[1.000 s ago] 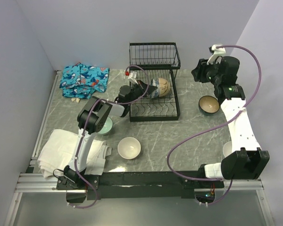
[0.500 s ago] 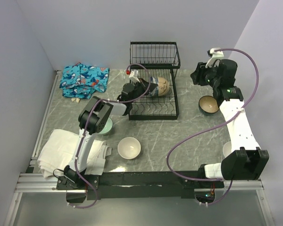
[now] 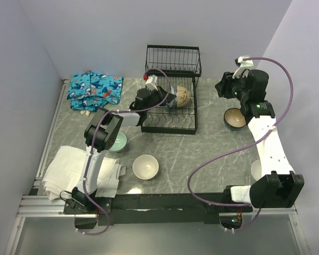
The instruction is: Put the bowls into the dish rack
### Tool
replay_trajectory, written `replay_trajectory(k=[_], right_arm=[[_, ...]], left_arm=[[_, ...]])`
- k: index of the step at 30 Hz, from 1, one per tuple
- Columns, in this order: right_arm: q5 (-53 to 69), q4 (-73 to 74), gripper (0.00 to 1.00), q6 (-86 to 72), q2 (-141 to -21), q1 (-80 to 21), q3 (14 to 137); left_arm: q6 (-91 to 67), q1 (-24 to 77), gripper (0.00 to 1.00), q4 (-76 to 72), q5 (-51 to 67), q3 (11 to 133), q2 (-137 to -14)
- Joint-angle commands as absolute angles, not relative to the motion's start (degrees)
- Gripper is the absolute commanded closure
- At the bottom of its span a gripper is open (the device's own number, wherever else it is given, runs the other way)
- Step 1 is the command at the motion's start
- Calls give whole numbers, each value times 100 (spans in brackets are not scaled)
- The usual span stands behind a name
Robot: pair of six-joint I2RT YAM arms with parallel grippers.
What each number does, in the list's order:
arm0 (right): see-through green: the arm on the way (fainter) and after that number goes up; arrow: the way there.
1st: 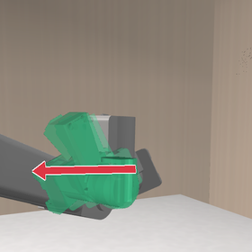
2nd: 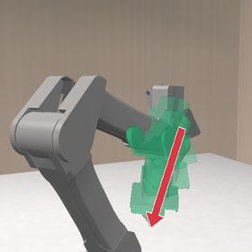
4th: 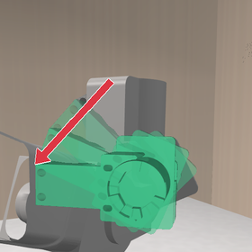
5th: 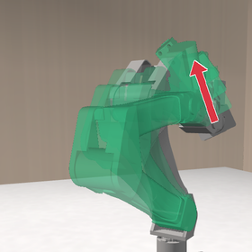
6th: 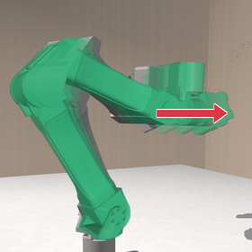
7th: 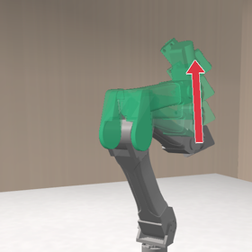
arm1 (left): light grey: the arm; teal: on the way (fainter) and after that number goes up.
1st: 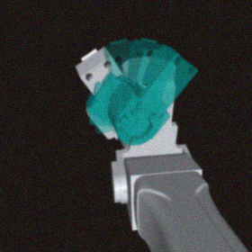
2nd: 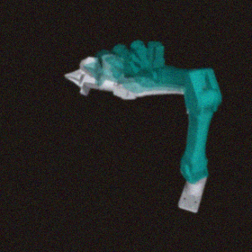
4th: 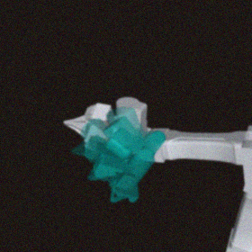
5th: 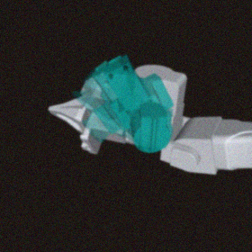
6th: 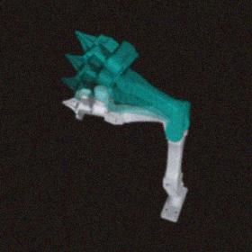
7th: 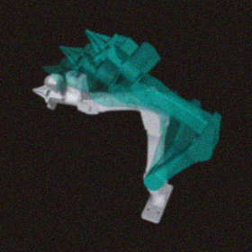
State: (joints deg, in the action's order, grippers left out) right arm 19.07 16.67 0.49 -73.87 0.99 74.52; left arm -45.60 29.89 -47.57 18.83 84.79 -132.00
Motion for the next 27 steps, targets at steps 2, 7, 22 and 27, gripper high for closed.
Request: replay_trajectory(k=[2, 7, 22, 27], right_arm=[[1828, 1415, 49, 26, -7049, 79, 7348], [1802, 1389, 49, 26, -6979, 88, 7269], [1916, 1230, 49, 9, -7040, 88, 7110], [1855, 1309, 49, 79, -7093, 79, 7163]], left_arm=[[-4140, 2971, 92, -4087, 2215, 8613, -12806], [-3999, 3006, 99, -4087, 2267, 8543, -12718], [-4227, 2822, 99, -5114, 3603, 8674, -13139], [-5245, 2611, 99, -6221, 4262, 8885, -13614]])
